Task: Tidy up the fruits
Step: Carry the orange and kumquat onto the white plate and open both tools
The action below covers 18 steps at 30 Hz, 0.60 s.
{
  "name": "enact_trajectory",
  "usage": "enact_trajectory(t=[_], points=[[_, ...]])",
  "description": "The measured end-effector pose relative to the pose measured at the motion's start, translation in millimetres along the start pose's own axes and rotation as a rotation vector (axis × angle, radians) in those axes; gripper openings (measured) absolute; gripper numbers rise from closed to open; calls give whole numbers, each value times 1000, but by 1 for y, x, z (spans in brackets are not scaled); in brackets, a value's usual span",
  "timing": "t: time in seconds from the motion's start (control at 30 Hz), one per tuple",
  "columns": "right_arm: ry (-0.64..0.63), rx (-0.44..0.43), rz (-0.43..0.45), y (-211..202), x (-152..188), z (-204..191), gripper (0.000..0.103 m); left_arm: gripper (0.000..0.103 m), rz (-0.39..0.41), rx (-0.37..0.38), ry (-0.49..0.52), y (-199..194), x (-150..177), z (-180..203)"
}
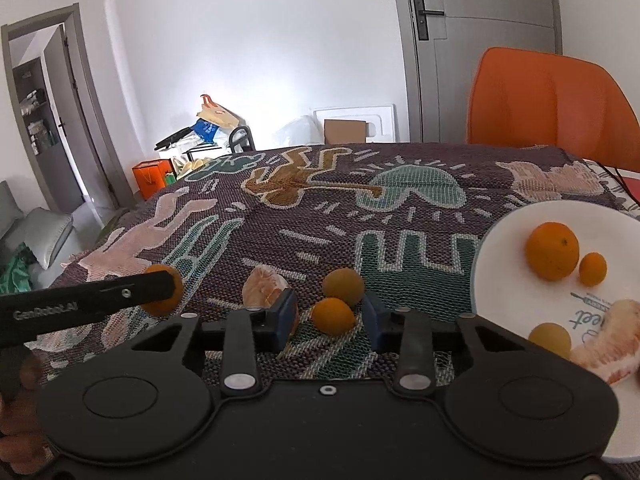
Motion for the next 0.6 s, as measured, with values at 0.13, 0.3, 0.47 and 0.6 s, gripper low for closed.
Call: enact_trajectory(t=[0.13,0.3,0.47,0.6], points=[[-6,5,-14,6,2,-2,34,33,3,-4,-1,-3,-1,-3],[-10,12,-31,11,6,-3,21,33,8,-2,2,-6,-2,-1],[-4,6,-5,-1,4,0,21,33,10,11,16,-6,-3,8],[0,5,13,-11,2,3,21,33,9,26,28,-4,-3,18]])
Point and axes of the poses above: each gripper's, at about its wrist camera, not at the fingertips, and y roughly the way its jaws point, z to its right, x to its underside, the point moved 4 cm from there along y, roughly the way its jaws point, and after that the axes turned 7 degrees about x, right-handed, at the moved point
